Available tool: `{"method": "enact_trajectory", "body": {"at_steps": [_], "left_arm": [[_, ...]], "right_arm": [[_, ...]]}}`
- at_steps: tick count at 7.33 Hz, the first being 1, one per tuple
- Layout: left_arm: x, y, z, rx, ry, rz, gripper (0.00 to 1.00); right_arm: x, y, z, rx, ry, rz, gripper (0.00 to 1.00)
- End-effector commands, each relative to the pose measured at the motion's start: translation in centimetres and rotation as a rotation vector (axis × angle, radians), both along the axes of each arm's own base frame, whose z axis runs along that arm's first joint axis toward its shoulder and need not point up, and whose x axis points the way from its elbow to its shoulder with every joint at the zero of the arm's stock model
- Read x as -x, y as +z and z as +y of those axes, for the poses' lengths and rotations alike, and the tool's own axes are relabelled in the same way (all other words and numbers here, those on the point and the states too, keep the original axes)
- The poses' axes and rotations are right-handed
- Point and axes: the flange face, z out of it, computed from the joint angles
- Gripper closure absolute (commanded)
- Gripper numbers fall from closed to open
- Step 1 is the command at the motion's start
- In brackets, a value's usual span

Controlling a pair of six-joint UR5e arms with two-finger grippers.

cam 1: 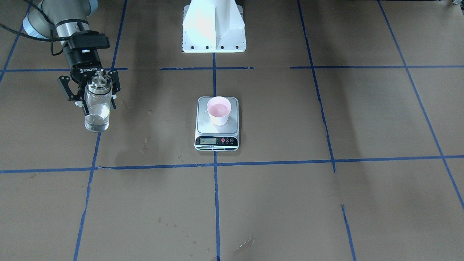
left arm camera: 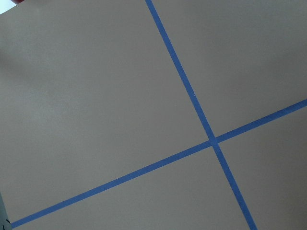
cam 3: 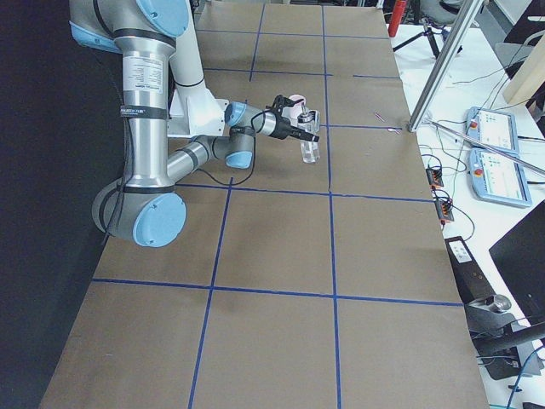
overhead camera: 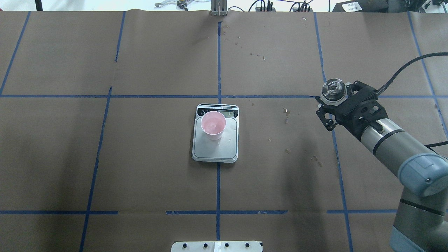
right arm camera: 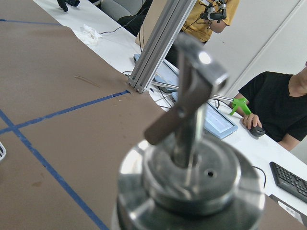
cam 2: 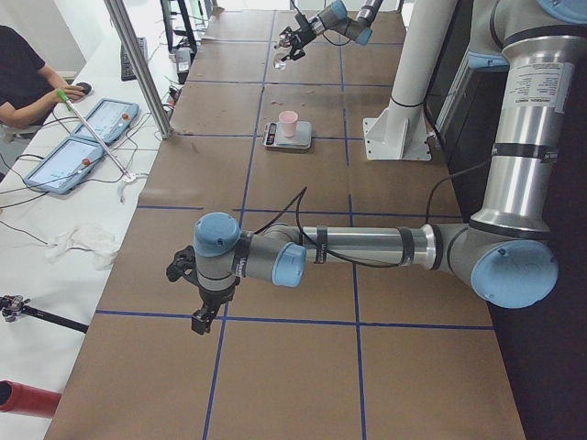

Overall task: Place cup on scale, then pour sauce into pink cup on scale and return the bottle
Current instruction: 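Tilt the bottle upright and carry it back toward its spot, then lower the glass bottle onto the table with the right gripper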

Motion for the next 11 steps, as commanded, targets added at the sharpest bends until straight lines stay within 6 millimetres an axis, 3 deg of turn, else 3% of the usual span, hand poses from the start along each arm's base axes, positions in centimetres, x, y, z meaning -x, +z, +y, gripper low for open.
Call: {"method": "enact_trajectory", "body": {"at_steps": [1,2,6,10,11], "left_arm": [[0.5,-0.2,0.0,-0.007,-0.007,-0.001,0.00],[0.7,-0.3,0.0,-0.008,-0.010,-0.001,0.00],[0.7,-1.0,-0.5,-0.021,-0.010,-0.001,0.00],[0.7,-1.0,-0.5,-0.024,-0.008,-0.003,0.00],[0.7,-1.0,-0.6,-0.024,-0.008,-0.002,0.00]], "right_arm": [[-1.1,1.1,-0.6,0.042,-0.122,-0.069,1.00],[-1.1,1.4,-0.4,0.074,-0.141,-0.121,1.00],[-2.6,10.4,0.7,0.071,-0.160,-0.302,1.00],[-4.5,12.1,0.2,0.094,0.016,-0.415,1.00],[-5.0,13.3,0.3,0.102,0.044,-0.393,1.00]]}}
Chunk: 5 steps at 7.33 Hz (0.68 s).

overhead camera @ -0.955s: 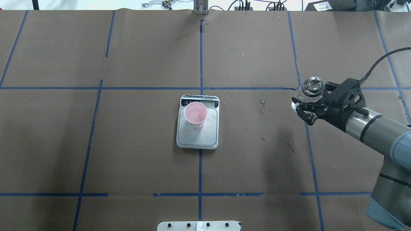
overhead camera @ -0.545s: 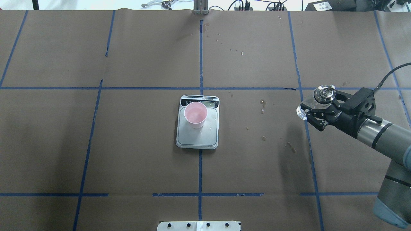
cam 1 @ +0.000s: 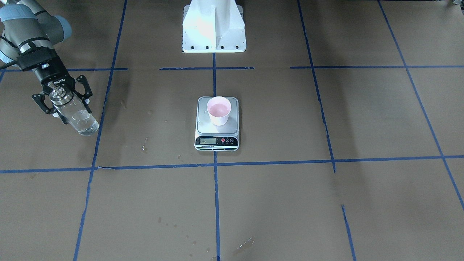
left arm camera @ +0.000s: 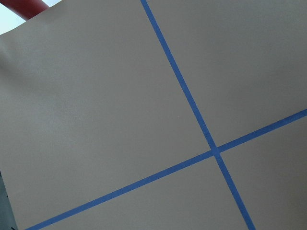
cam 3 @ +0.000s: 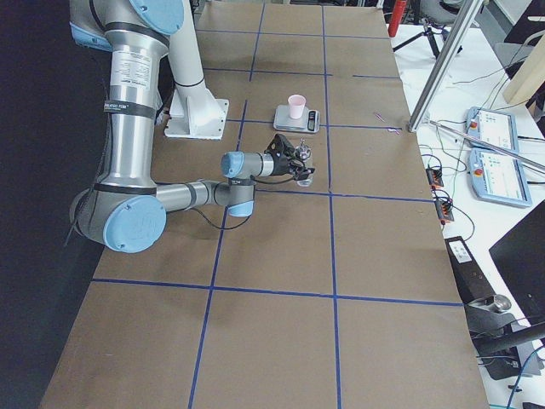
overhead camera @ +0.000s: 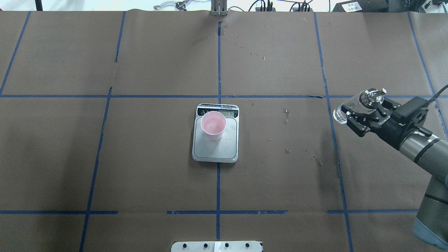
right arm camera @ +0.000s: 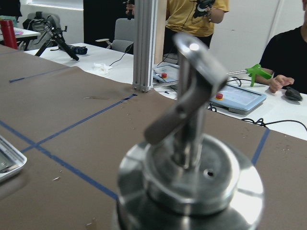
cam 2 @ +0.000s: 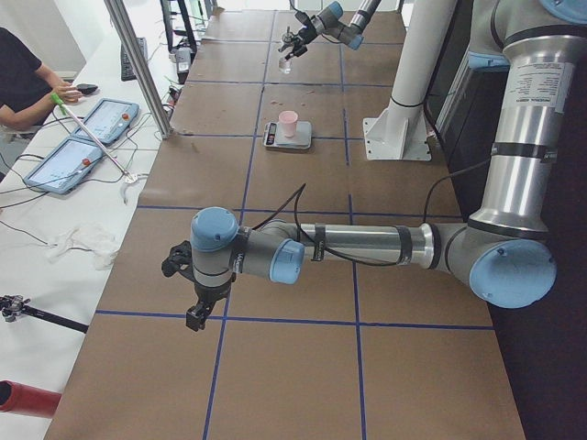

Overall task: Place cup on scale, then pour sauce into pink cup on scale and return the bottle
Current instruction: 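Lower the glass bottle onto the table with the right gripper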

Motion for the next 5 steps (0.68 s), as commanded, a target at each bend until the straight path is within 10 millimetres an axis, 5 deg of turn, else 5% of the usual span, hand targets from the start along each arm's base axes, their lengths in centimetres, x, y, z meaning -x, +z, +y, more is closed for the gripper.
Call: {"method": "enact_trajectory", "body": {"at_steps": [1,5], "left_arm": [[0.0,-0.1,0.0,-0.002,0.001,0.001,0.00],[0.0,-0.6,-0.5,-0.010,-0.001,-0.001,0.00]], "right_arm": [[-0.5,1.4,0.0,0.033,0.065,0.013,1.00],[1.6,1.3,0.3,0.065,0.033,0.071,1.00]]}}
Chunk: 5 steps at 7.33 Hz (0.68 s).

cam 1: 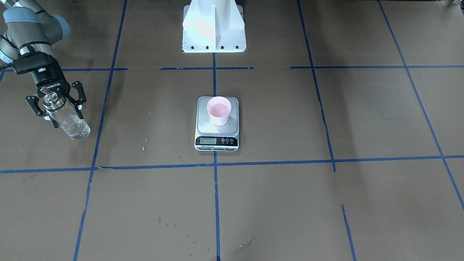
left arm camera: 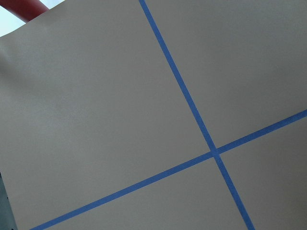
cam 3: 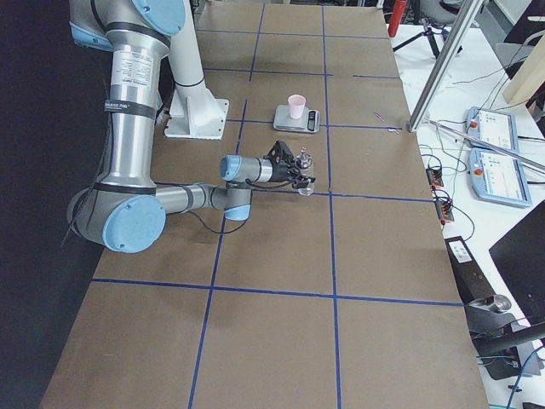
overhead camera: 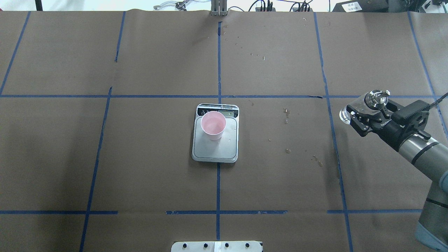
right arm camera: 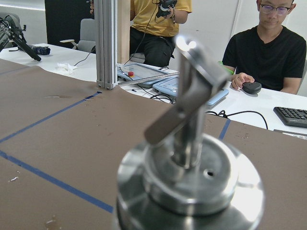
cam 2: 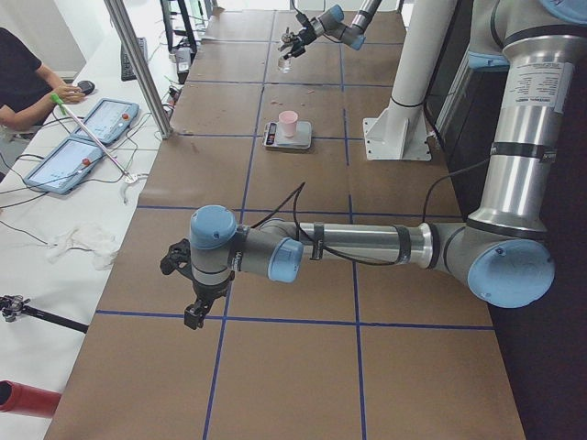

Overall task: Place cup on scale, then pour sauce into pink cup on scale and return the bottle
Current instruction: 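Lower the glass bottle onto the table with the right gripper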

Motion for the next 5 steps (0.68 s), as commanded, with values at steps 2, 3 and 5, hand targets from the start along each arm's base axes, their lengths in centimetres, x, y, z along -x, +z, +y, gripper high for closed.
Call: {"method": "enact_trajectory", "body": {"at_steps": [2,3,5], "left_arm": [[0.0,-0.1,-0.1,-0.001,0.000,0.000,0.00],[0.0,-0.1,-0.1,-0.001,0.000,0.000,0.00],[0.0,0.0,-0.1,0.001,0.000,0.000,0.00]], "right_arm": [[2.4,0.2,1.1,0.094,-0.036,-0.033,1.00],[2.8,0.4,1.3,0.113,-0.043,-0.038,1.00],[3.4,0.2,1.5,0.125,-0.052,-0.019,1.00]]}}
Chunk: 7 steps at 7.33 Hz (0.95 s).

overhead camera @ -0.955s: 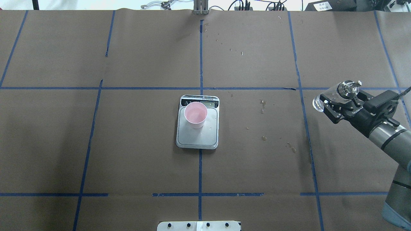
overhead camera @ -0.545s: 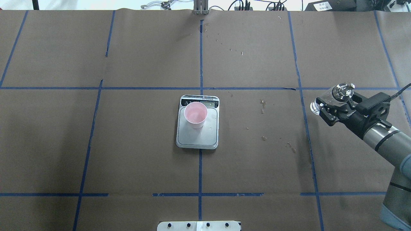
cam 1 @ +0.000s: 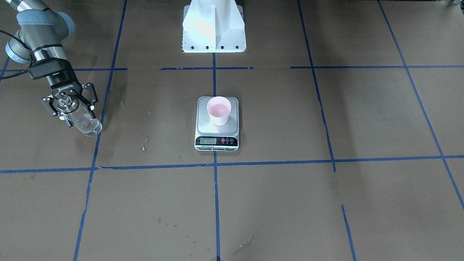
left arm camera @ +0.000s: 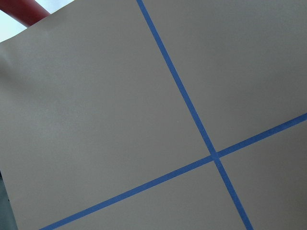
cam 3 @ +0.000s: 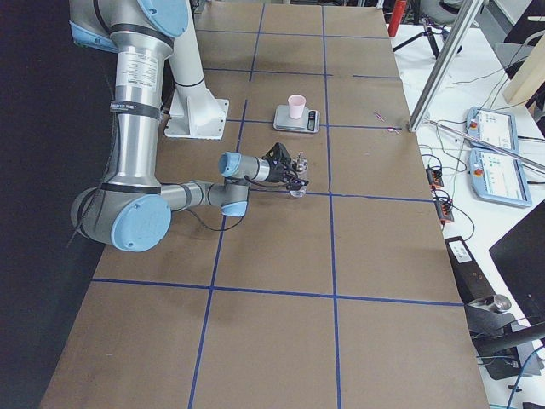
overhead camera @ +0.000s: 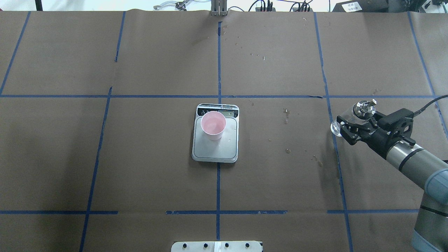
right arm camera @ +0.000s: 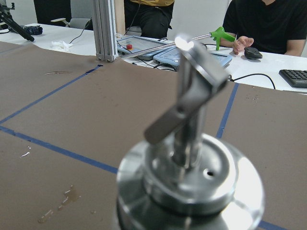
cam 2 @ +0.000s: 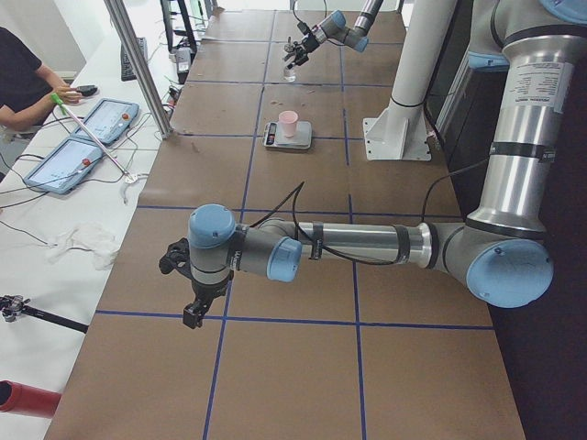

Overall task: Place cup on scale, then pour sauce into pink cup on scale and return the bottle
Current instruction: 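Lower the glass bottle onto the table with the right gripper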

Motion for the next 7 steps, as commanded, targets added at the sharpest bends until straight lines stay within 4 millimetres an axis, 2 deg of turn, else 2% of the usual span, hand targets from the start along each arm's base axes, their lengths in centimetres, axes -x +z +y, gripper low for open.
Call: {"method": "enact_trajectory", "body": {"at_steps": [1,7], "left_arm": [[0.00,0.10,0.01,0.002,0.000,0.000,0.00],[0.00,0.18,0.01,0.004,0.000,0.000,0.00]], "right_arm": [[0.42,-0.75,0.08,0.010,-0.006,0.008,1.00],[1.12,-1.22,0.48,0.003,-0.038,0.006,1.00]]}}
